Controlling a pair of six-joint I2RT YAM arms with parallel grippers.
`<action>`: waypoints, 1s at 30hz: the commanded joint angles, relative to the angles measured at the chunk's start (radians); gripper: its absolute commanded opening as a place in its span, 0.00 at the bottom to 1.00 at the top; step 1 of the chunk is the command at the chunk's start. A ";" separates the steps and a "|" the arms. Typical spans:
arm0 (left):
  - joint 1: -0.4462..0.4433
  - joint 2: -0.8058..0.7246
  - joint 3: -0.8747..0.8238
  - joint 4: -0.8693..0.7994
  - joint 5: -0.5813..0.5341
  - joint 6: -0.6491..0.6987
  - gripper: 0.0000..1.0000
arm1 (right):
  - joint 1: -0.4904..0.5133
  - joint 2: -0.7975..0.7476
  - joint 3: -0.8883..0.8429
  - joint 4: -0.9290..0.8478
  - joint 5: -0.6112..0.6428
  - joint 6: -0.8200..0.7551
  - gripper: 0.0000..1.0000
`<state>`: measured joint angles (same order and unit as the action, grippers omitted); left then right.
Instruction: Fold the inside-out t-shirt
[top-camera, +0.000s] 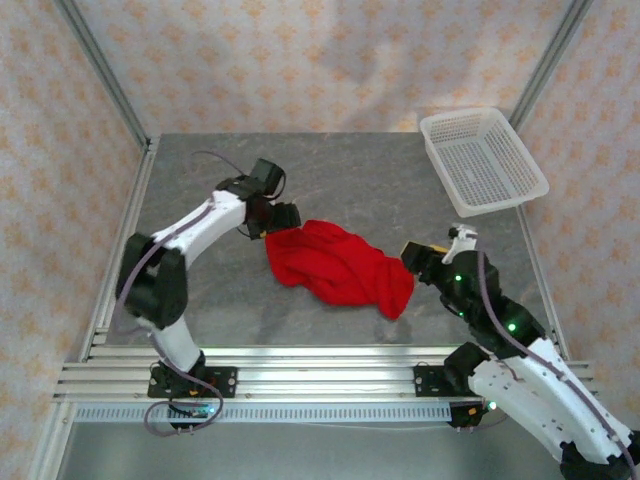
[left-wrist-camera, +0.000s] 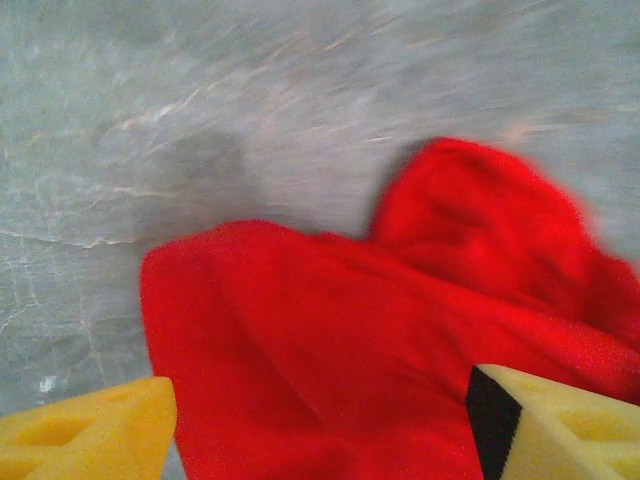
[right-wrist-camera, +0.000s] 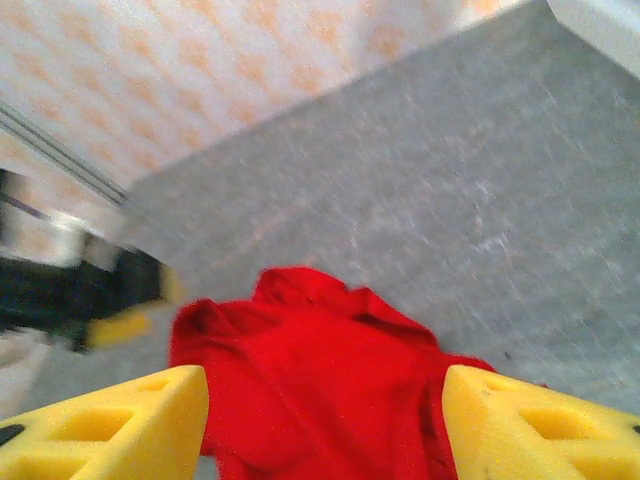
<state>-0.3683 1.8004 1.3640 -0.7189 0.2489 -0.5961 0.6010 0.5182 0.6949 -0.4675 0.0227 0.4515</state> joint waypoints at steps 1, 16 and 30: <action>0.003 0.060 0.057 -0.015 -0.036 -0.029 0.77 | 0.000 0.058 0.053 0.033 -0.056 0.029 0.64; 0.013 -0.034 0.822 -0.221 0.184 0.200 0.00 | 0.000 0.356 0.250 -0.039 0.097 0.054 0.63; -0.370 -0.625 -0.088 -0.012 -0.257 0.269 0.58 | -0.023 0.381 0.328 -0.166 0.175 -0.007 0.66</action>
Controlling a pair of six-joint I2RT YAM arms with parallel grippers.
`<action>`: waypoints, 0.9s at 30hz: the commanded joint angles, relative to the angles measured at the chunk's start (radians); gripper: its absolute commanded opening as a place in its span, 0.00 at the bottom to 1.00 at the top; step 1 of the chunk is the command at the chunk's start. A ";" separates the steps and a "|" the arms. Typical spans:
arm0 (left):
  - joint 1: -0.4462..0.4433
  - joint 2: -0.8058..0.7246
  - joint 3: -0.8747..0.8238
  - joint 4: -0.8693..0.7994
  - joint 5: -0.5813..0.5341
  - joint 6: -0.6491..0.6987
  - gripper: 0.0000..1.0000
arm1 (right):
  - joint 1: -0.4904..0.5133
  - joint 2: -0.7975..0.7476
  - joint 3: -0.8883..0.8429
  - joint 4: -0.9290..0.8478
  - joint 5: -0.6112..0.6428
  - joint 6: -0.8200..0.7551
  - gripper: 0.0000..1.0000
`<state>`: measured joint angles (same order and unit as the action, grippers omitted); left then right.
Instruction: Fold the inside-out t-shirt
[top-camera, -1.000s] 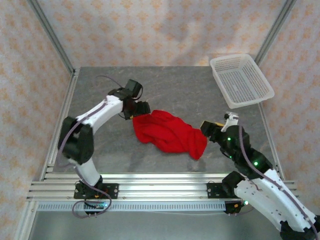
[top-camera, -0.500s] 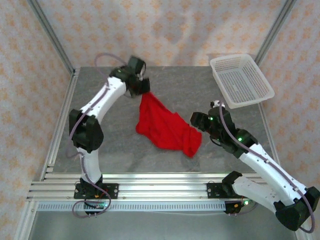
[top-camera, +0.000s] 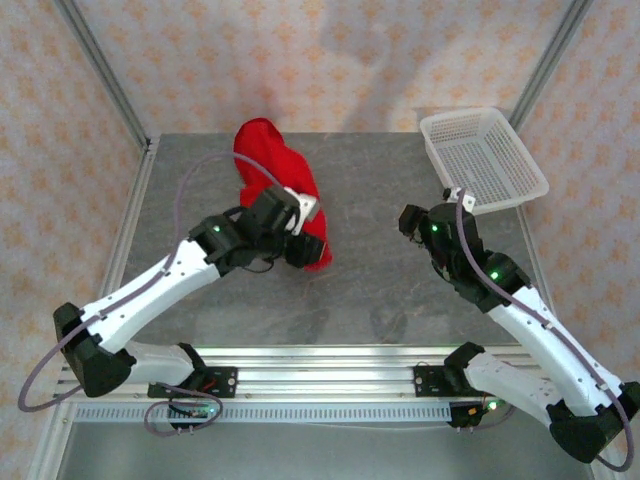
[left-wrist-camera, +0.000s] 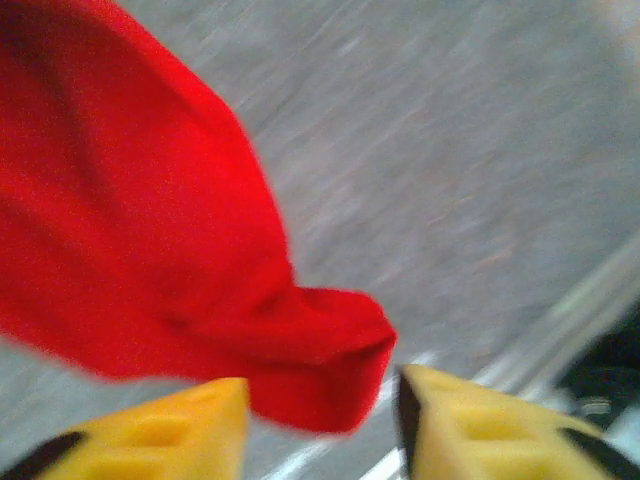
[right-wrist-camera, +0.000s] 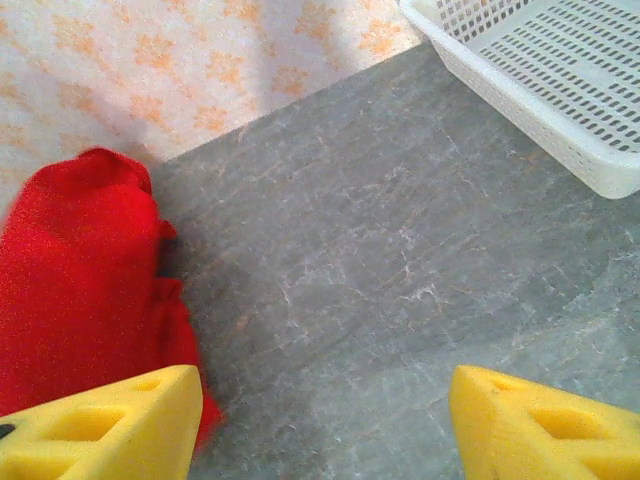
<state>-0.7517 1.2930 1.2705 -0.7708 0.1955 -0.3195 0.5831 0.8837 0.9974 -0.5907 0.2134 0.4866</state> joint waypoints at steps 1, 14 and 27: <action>0.020 -0.133 0.012 0.021 -0.248 0.001 0.63 | -0.005 0.035 0.029 -0.035 -0.043 -0.056 0.66; 0.211 0.242 0.021 -0.028 0.005 -0.335 0.63 | 0.049 0.738 0.269 0.077 -0.696 -0.094 0.66; 0.297 0.560 0.044 0.155 0.053 -0.490 0.57 | 0.072 1.172 0.553 0.056 -0.485 -0.034 0.62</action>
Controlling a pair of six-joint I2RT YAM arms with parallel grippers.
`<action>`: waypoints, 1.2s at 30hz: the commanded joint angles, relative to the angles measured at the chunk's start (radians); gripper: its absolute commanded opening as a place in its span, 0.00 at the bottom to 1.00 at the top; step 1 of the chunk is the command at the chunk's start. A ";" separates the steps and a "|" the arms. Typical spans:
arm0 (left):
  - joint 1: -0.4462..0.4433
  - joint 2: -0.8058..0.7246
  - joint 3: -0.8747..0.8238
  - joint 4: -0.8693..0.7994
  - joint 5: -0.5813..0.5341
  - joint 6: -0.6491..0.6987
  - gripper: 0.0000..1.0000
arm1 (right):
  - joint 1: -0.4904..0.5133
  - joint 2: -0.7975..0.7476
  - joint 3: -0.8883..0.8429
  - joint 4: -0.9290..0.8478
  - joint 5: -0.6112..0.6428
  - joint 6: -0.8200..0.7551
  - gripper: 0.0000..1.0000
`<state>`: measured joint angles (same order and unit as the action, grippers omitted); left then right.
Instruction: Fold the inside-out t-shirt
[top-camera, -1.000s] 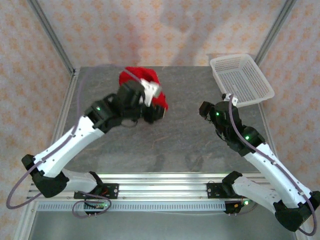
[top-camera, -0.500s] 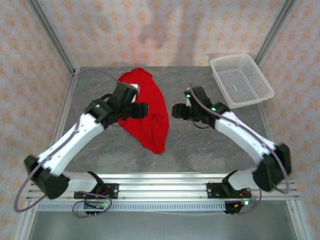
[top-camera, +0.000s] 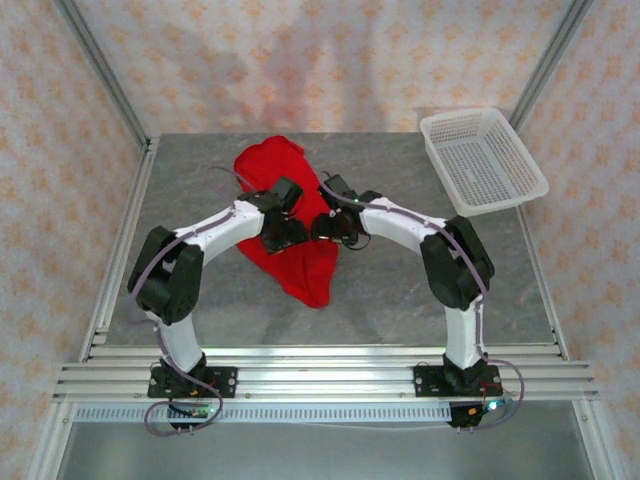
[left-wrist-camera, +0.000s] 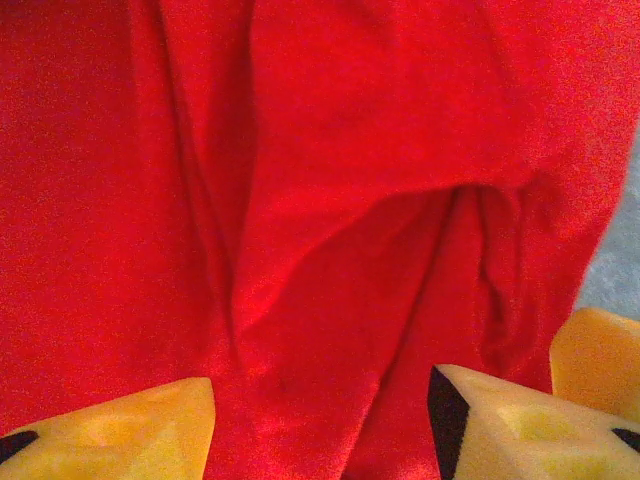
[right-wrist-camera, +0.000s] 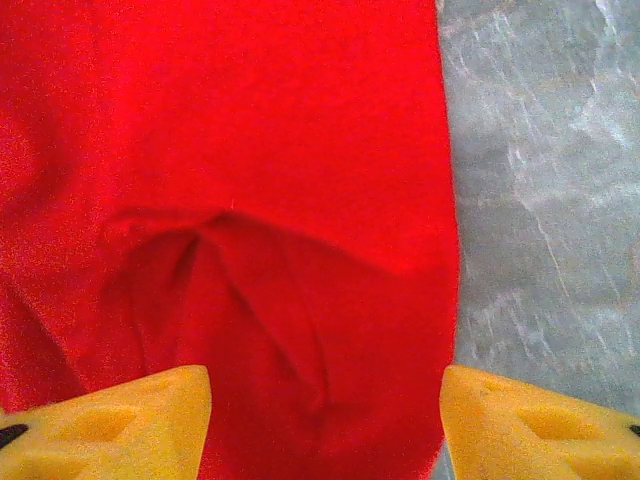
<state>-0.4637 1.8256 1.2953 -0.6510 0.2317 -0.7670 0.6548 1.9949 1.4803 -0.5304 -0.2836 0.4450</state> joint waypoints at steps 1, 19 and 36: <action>0.012 0.036 0.015 0.046 0.030 -0.045 0.56 | 0.001 0.087 0.096 -0.014 -0.003 0.008 0.60; 0.201 -0.242 0.023 0.041 0.167 0.109 0.00 | -0.082 -0.244 -0.025 0.163 -0.524 -0.018 0.00; 0.188 -0.540 -0.054 0.007 0.410 0.479 0.72 | -0.084 -0.476 -0.247 0.424 -0.721 0.141 0.00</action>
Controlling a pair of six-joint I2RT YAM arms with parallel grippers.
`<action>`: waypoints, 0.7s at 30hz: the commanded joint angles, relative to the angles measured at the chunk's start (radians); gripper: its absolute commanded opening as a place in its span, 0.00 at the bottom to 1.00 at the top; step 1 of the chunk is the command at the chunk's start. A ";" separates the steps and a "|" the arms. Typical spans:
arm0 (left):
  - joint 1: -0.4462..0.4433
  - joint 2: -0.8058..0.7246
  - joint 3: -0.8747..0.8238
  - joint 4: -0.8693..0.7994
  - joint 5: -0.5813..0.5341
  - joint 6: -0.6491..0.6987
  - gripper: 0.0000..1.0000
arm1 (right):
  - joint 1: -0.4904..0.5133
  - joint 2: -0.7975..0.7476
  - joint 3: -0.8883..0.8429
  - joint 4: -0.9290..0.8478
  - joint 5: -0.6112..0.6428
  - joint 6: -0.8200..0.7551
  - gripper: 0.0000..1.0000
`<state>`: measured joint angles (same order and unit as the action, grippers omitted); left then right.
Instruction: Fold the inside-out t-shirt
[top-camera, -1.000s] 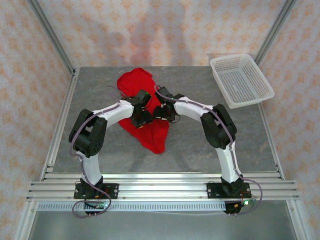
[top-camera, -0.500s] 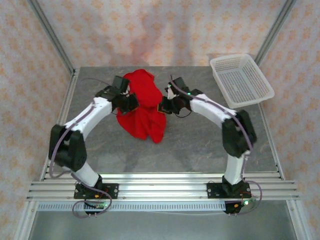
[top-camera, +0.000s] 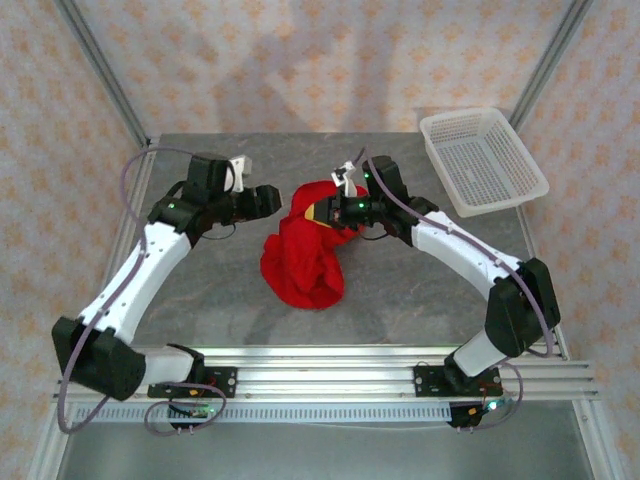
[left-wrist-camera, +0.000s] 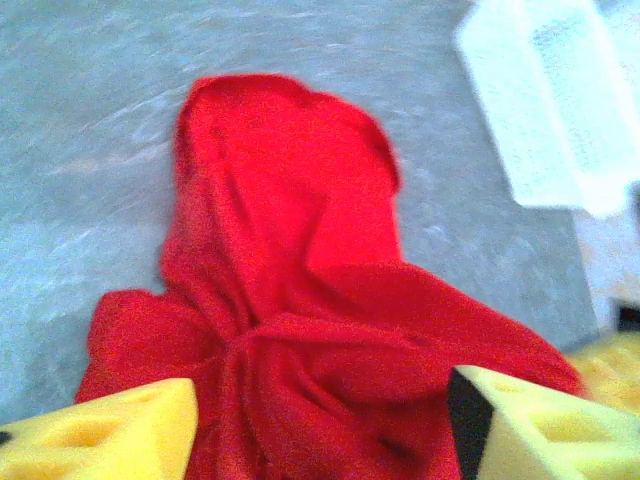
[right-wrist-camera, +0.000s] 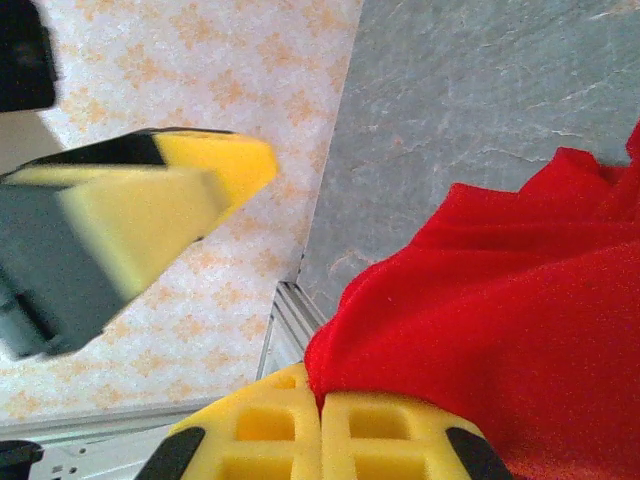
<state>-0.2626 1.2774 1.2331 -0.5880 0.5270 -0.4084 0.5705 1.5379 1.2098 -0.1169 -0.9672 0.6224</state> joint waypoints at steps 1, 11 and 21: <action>-0.015 0.036 0.014 -0.085 0.155 0.128 0.73 | 0.000 -0.019 0.033 -0.012 -0.037 -0.055 0.00; -0.043 0.198 -0.223 0.488 0.239 -0.562 0.42 | 0.000 -0.020 0.042 -0.040 -0.007 -0.069 0.00; -0.012 0.105 -0.011 0.451 0.224 -0.598 0.00 | 0.029 -0.207 -0.299 -0.166 0.454 -0.199 0.13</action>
<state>-0.2848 1.4300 1.1645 -0.1925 0.7303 -0.9627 0.5770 1.3705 0.9817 -0.2249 -0.7136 0.4923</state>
